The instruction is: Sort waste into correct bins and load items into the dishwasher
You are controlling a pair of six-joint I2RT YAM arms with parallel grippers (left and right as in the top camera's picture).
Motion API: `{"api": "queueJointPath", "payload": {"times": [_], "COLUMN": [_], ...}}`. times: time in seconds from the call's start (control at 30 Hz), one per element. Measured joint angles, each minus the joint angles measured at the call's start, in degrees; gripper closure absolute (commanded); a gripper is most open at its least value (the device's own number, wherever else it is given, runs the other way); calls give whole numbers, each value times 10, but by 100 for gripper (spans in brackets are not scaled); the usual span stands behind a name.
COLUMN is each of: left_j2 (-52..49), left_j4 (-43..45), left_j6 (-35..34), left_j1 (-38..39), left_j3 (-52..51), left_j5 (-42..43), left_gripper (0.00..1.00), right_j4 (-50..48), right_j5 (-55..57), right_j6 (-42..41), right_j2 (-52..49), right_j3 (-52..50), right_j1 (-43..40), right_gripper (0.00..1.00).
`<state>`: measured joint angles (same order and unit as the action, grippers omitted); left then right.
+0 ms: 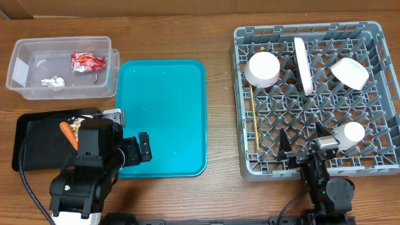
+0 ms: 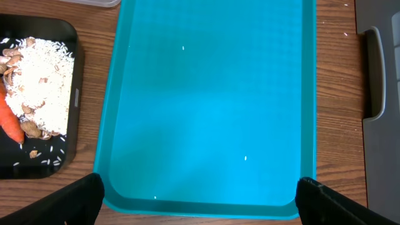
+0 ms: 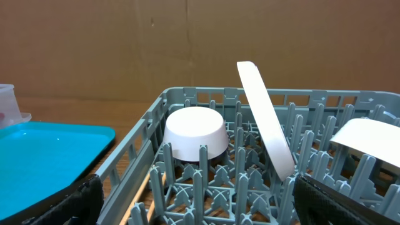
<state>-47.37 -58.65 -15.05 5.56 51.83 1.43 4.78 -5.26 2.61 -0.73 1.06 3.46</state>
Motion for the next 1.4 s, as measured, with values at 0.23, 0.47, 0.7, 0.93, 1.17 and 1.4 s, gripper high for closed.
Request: {"api": "queueJointPath", "payload": {"times": [0.23, 0.47, 0.7, 0.93, 1.17, 1.4], "left_j2": [0, 0, 0, 1, 95, 267], "left_j4": [0, 0, 0, -2, 89, 313], "left_j6": [0, 0, 0, 0, 7, 23], "left_j1": [0, 0, 0, 0, 0, 0], "left_j3": [0, 0, 0, 0, -58, -262], "left_j5": [0, 0, 0, 0, -26, -38], "left_gripper": [0, 0, 0, 0, 0, 0], "right_j4": [0, 0, 0, 0, 0, -1], "right_j5": [0, 2, 2, 2, 2, 2], "right_j6": [0, 0, 0, 0, 0, 0], "right_j2": [0, 0, 0, 0, 0, 0], "right_j3": [0, 0, 0, 0, 0, 0], "right_j1": [0, 0, 0, 0, 0, 0], "right_gripper": [0, 0, 0, 0, 0, 0]}}
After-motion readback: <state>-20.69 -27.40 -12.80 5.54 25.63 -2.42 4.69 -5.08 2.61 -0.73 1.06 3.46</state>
